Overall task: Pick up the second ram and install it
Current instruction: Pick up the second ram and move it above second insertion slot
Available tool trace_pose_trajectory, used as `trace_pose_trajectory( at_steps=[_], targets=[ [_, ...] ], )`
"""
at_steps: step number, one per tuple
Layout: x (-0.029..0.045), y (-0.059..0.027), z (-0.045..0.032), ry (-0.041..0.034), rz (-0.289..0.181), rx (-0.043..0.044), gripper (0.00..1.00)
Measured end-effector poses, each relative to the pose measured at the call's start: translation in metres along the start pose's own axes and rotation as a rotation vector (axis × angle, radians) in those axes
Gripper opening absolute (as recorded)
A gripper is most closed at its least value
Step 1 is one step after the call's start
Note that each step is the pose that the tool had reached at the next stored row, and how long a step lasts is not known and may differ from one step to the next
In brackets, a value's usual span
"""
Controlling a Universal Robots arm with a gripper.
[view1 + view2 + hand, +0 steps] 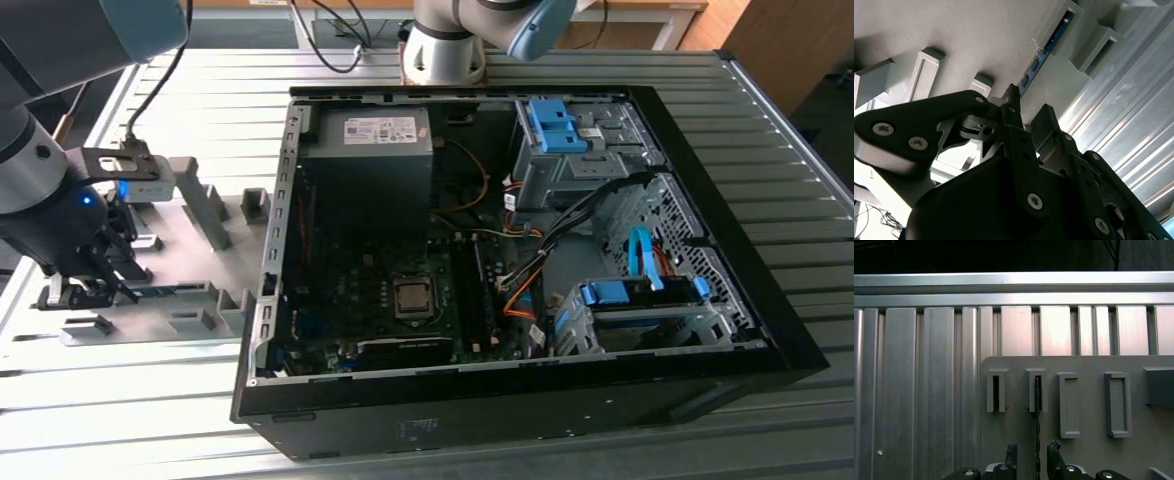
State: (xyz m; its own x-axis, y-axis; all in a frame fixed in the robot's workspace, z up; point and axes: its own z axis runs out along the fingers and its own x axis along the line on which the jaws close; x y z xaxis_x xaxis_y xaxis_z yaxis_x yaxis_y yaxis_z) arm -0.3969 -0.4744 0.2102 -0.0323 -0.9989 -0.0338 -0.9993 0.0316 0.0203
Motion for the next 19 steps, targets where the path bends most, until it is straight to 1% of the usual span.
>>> trace_pose_trajectory(
  at_steps=[5,6,19],
  targets=[
    [0.0,0.0,0.0001,0.0,0.0,0.0001,0.36],
    [0.0,0.0,0.0001,0.0,0.0,0.0,0.29],
    [-0.0027,0.0002,0.0054,-0.0003,0.0,0.0,0.29]
  ],
)
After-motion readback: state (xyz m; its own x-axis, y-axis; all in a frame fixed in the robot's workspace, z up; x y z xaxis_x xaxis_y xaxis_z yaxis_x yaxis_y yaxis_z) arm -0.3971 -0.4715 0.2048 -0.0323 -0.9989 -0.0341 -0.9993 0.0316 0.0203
